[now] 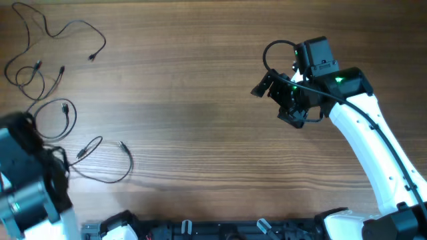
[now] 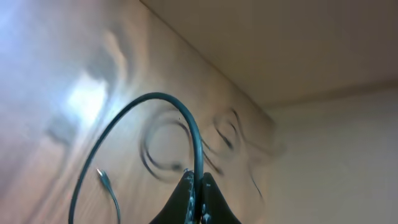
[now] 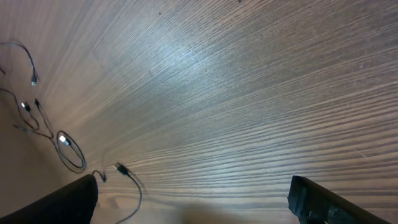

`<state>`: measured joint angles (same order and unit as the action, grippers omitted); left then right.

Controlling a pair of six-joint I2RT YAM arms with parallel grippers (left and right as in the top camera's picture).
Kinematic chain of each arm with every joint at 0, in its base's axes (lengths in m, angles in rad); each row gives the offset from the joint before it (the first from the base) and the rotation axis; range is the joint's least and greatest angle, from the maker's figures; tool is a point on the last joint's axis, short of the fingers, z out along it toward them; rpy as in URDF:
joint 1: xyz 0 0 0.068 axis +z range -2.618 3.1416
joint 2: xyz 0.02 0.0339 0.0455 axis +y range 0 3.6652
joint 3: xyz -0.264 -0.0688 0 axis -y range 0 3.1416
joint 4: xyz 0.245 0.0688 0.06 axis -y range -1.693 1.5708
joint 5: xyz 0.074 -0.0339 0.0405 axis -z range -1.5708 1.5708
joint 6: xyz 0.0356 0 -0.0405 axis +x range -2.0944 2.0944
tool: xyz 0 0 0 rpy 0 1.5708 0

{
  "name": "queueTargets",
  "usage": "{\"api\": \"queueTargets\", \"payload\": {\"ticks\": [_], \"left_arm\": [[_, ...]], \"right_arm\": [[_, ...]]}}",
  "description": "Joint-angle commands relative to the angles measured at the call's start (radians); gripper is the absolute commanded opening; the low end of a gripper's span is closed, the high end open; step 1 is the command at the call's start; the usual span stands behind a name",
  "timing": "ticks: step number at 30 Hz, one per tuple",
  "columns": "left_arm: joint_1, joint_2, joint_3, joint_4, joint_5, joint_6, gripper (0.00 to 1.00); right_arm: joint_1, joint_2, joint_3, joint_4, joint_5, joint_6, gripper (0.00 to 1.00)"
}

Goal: Untangle cables

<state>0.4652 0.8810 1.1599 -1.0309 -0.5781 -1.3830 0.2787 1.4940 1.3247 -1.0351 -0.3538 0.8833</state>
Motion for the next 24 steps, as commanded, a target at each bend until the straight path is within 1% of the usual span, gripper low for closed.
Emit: {"api": "queueTargets", "payload": {"ticks": [1, 4, 7, 8, 9, 11, 12, 14, 16, 17, 18, 22, 24], "left_arm": [[0.161, 0.121, 0.011, 0.002, -0.063, -0.009, 0.04], [0.259, 0.228, 0.011, 0.019, -0.063, -0.009, 0.04], [0.314, 0.385, 0.011, 0.1, -0.073, -0.008, 0.04], [0.323, 0.435, 0.011, 0.135, -0.078, 0.018, 0.04], [0.329, 0.476, 0.011, 0.185, -0.079, 0.086, 0.04], [0.339, 0.56, 0.011, 0.333, -0.079, 0.289, 0.04], [0.353, 0.6, 0.011, 0.41, -0.078, 0.372, 0.04], [0.387, 0.649, 0.011, 0.512, -0.077, 0.468, 0.05], [0.424, 0.7, 0.011, 0.615, -0.072, 0.6, 0.04], [0.436, 0.722, 0.011, 0.639, -0.069, 0.626, 0.04], [0.444, 0.739, 0.011, 0.644, -0.063, 0.624, 0.04], [0.458, 0.833, 0.011, 0.697, 0.045, 0.626, 0.04], [0.458, 0.884, 0.011, 0.731, 0.085, 0.66, 0.04]], "right_arm": [[0.003, -0.015, 0.006, -0.003, 0.018, -0.021, 1.0], [0.003, -0.015, 0.006, 0.001, 0.018, -0.021, 1.0], [0.003, -0.015, 0.006, 0.003, 0.018, -0.02, 0.99], [0.003, -0.015, 0.006, 0.003, 0.018, -0.02, 1.0], [0.003, -0.015, 0.006, 0.002, 0.018, -0.021, 1.0], [0.003, -0.015, 0.006, 0.005, 0.018, -0.045, 1.0], [0.003, -0.015, 0.006, 0.005, 0.025, -0.046, 1.0], [0.003, -0.015, 0.006, 0.005, 0.025, -0.046, 1.0], [0.003, -0.015, 0.006, 0.008, 0.025, -0.046, 1.0], [0.003, -0.015, 0.006, 0.015, 0.025, -0.045, 1.0], [0.003, -0.015, 0.006, 0.027, 0.025, -0.045, 1.0], [0.003, -0.015, 0.006, 0.043, 0.025, -0.042, 1.0], [0.003, -0.015, 0.006, 0.043, 0.025, -0.042, 1.0]]}}
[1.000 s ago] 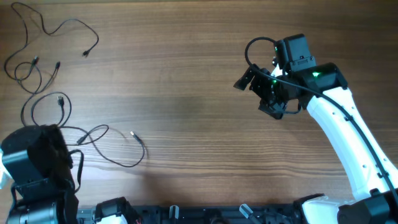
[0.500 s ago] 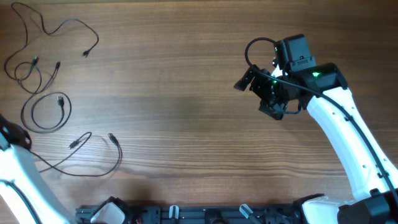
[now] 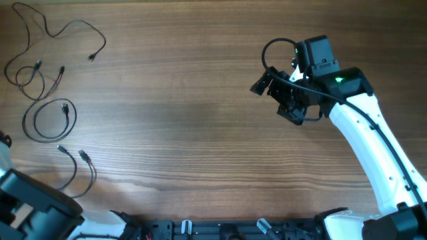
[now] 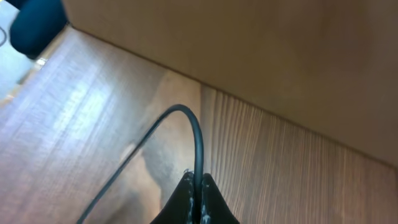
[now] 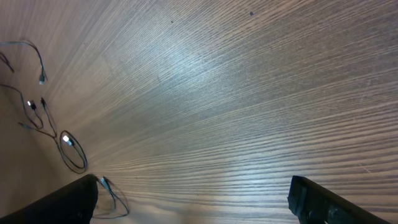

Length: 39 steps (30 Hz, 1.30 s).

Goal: Untangle cables

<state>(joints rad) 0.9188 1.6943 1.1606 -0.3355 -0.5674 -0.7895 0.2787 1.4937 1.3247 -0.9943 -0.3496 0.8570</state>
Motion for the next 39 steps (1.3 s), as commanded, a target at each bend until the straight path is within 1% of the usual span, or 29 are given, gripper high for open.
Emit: {"api": "queueTargets", "payload": {"ticks": [1, 4, 5, 6, 9, 10, 11, 12, 13, 14, 15, 17, 19, 20, 21, 23, 24, 26, 28, 29, 30, 32, 35, 36, 37, 39], "left_arm": [[0.005, 0.091, 0.01, 0.051, 0.081, 0.09, 0.04], [0.005, 0.137, 0.01, 0.09, 0.081, 0.148, 0.08], [0.005, 0.144, 0.01, 0.094, 0.08, 0.154, 0.22], [0.005, 0.144, 0.01, 0.093, 0.08, 0.155, 0.25], [0.005, 0.144, 0.01, 0.093, 0.08, 0.162, 0.25], [0.005, 0.144, 0.01, 0.093, 0.08, 0.194, 0.32], [0.005, 0.144, 0.011, 0.093, 0.08, 0.236, 0.6], [0.005, 0.135, 0.011, 0.091, 0.068, 0.264, 0.64], [0.005, 0.106, 0.011, 0.077, 0.062, 0.256, 0.73], [0.004, 0.08, 0.011, 0.074, 0.062, 0.248, 0.88], [0.004, 0.054, 0.011, 0.073, 0.062, 0.23, 1.0], [0.004, -0.037, 0.011, 0.068, 0.065, 0.189, 1.0], [0.002, -0.135, 0.011, 0.054, 0.138, 0.142, 1.0], [0.002, -0.18, 0.011, 0.047, 0.218, 0.121, 1.0], [0.002, -0.245, 0.011, 0.034, 0.388, 0.096, 1.0], [0.0, -0.34, 0.011, -0.02, 0.658, 0.074, 1.0], [-0.007, -0.374, 0.011, -0.093, 0.729, 0.074, 1.0], [-0.036, -0.403, 0.011, -0.309, 0.797, 0.071, 1.0], [-0.081, -0.402, 0.008, -0.54, 0.929, 0.071, 1.0], [-0.105, -0.402, 0.004, -0.604, 0.995, 0.086, 1.0], [-0.145, -0.402, 0.003, -0.667, 1.103, 0.18, 1.0], [-0.222, -0.414, 0.003, -0.723, 1.281, 0.366, 1.0], [-0.26, -0.486, 0.003, -0.815, 1.304, 0.435, 1.0], [-0.261, -0.574, 0.003, -0.86, 1.304, 0.487, 1.0], [-0.261, -0.619, 0.003, -0.877, 1.304, 0.512, 1.0], [-0.261, -0.768, 0.003, -0.922, 1.303, 0.559, 1.0]], "right_arm": [[0.003, -0.014, 0.006, 0.002, 0.021, -0.016, 1.0], [0.003, -0.014, 0.006, 0.003, 0.021, -0.016, 1.0], [0.003, -0.014, 0.006, 0.004, 0.021, -0.016, 1.0], [0.003, -0.014, 0.006, 0.003, 0.021, -0.016, 1.0], [0.003, -0.014, 0.006, -0.01, 0.021, -0.031, 1.0], [0.003, -0.014, 0.006, -0.016, 0.021, -0.047, 1.0], [0.003, -0.014, 0.006, -0.021, 0.021, -0.047, 1.0], [0.003, -0.014, 0.006, -0.021, 0.021, -0.047, 1.0], [0.003, -0.014, 0.006, -0.021, 0.02, -0.055, 1.0], [0.003, -0.014, 0.006, -0.02, 0.02, -0.074, 1.0], [0.003, -0.014, 0.006, -0.022, 0.021, -0.084, 1.0], [0.003, -0.014, 0.006, -0.019, 0.021, -0.098, 1.0], [0.003, -0.014, 0.006, -0.018, 0.021, -0.1, 1.0], [0.003, -0.014, 0.006, -0.018, 0.021, -0.132, 1.0], [0.003, -0.015, 0.007, -0.026, 0.02, -0.16, 1.0], [0.003, -0.015, 0.007, -0.068, 0.02, -0.184, 1.0], [0.003, -0.015, 0.007, -0.079, 0.02, -0.199, 1.0], [0.003, -0.015, 0.007, -0.091, 0.008, -0.266, 1.0], [0.003, -0.021, 0.007, -0.075, -0.002, -0.282, 1.0], [0.003, -0.033, 0.007, -0.058, -0.002, -0.283, 1.0], [0.003, -0.061, 0.007, -0.04, -0.011, -0.306, 1.0], [0.003, -0.14, 0.007, -0.033, -0.014, -0.311, 1.0], [0.003, -0.272, 0.007, -0.039, -0.009, -0.312, 1.0], [0.003, -0.35, 0.007, -0.04, -0.009, -0.311, 1.0], [0.003, -0.389, 0.007, -0.043, -0.007, -0.311, 1.0], [0.003, -0.484, 0.007, -0.073, 0.033, -0.307, 1.0]]}}
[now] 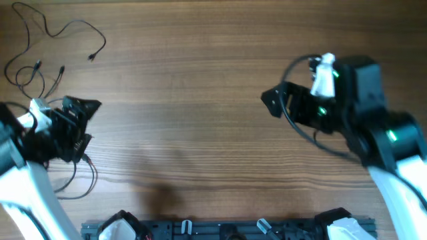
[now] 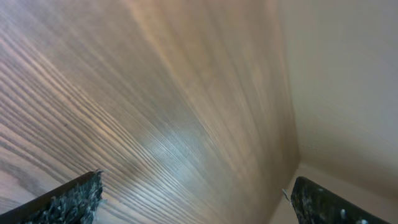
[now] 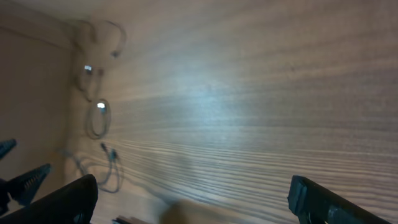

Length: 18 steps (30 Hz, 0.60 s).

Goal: Untangle cables

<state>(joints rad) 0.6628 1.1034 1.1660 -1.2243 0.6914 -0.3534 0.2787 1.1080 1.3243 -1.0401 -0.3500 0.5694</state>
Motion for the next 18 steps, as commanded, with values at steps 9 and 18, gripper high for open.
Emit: {"api": "queueTargets", "payload": {"ticks": [9, 18], "left_arm": [[-0.093, -0.679, -0.001, -0.15, 0.053, 0.23, 1.0], [-0.752, -0.539, -0.001, -0.199, -0.117, 0.329, 1.0]], "right_arm": [[0.003, -0.441, 0.007, -0.291, 0.254, -0.016, 1.0], [0.003, -0.473, 0.007, -0.349, 0.266, 0.03, 1.0]]}}
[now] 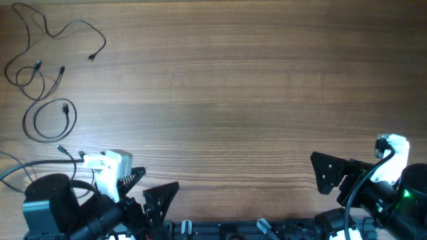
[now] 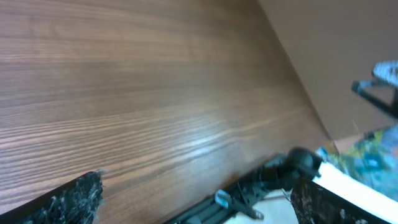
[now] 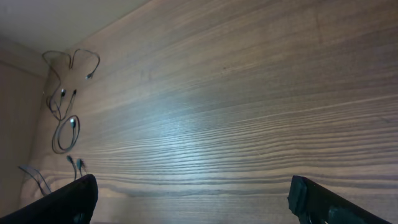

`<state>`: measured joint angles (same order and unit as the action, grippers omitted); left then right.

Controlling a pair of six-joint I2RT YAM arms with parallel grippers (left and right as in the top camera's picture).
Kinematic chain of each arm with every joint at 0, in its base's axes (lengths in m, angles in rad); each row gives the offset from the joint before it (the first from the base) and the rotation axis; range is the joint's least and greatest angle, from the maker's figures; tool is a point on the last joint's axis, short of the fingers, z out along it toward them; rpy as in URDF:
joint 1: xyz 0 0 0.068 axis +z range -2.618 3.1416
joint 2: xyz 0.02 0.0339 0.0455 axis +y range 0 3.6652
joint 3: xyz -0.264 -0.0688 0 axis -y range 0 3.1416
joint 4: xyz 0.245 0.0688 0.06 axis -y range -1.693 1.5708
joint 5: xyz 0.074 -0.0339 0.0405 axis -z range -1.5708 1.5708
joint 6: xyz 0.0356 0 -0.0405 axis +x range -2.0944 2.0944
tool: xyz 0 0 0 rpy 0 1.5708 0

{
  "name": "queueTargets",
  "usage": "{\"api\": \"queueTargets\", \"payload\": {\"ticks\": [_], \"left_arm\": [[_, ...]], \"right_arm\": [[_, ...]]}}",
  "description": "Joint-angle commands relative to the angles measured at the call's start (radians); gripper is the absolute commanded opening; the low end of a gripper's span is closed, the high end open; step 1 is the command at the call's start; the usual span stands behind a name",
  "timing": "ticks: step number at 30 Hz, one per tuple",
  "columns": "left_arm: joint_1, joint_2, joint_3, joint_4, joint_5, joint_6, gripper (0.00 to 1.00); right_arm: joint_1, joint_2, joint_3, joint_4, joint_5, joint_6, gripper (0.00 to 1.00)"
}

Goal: Untangle cables

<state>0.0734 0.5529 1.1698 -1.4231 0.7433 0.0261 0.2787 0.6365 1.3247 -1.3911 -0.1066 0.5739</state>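
Observation:
Several thin black cables lie apart at the table's left side. A long wavy one (image 1: 57, 30) is at the far corner, a second (image 1: 30, 72) lies below it, and a coiled loop (image 1: 50, 120) lies nearer. Two plug ends (image 1: 63, 152) of a further cable show beside my left arm; the rest of it is hidden. The right wrist view shows the wavy cable (image 3: 71, 59) and the loop (image 3: 65, 130) far off. My left gripper (image 1: 150, 188) (image 2: 199, 199) stands open and empty at the front edge. My right gripper (image 1: 331, 181) (image 3: 196, 199) is open at the front right.
The wooden table (image 1: 220, 100) stretches between the arms. A black rail (image 2: 261, 183) runs along its front edge, seen in the left wrist view. Past the table's right end there is coloured clutter (image 2: 367, 158).
My left gripper was open by the cables at the left and is now at the front edge, turned right. The right gripper went from mid-right of the table to the front right corner.
My left gripper was shut on a black cable at the left edge, its plug ends spread near the front. Then the cable lay further left, still held. Then that gripper was open and the cable lay on the table. Now both arms sit at the front edge.

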Motion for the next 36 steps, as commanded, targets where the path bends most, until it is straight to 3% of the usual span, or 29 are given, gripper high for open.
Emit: {"api": "queueTargets", "payload": {"ticks": [1, 4, 5, 9, 31, 34, 36], "left_arm": [[-0.216, 0.011, -0.005, 0.003, -0.342, -0.174, 1.0], [-0.281, 0.011, -0.005, 0.051, -0.916, -0.59, 1.0], [-0.281, 0.012, -0.005, 0.094, -1.033, -0.689, 1.0], [-0.281, 0.012, -0.005, 0.208, -1.172, -0.693, 1.0], [-0.281, 0.012, -0.005, 0.176, -1.182, -0.693, 1.0], [-0.281, 0.012, -0.005, 0.176, -1.182, -0.693, 1.0], [-0.281, 0.012, -0.005, 0.176, -1.182, -0.693, 1.0]], "right_arm": [[0.003, -0.002, 0.006, 0.003, 0.022, 0.039, 1.0], [0.003, -0.001, 0.006, 0.023, 0.022, 0.039, 1.0], [0.003, -0.001, 0.006, 0.048, 0.022, 0.04, 1.0], [0.003, -0.001, 0.006, 0.065, 0.022, 0.039, 1.0], [0.003, -0.002, 0.006, 0.025, 0.065, 0.032, 1.0], [0.003, -0.002, -0.02, 0.075, 0.179, 0.023, 1.0], [-0.012, -0.02, -0.082, 0.172, 0.173, -0.063, 1.0]]}}
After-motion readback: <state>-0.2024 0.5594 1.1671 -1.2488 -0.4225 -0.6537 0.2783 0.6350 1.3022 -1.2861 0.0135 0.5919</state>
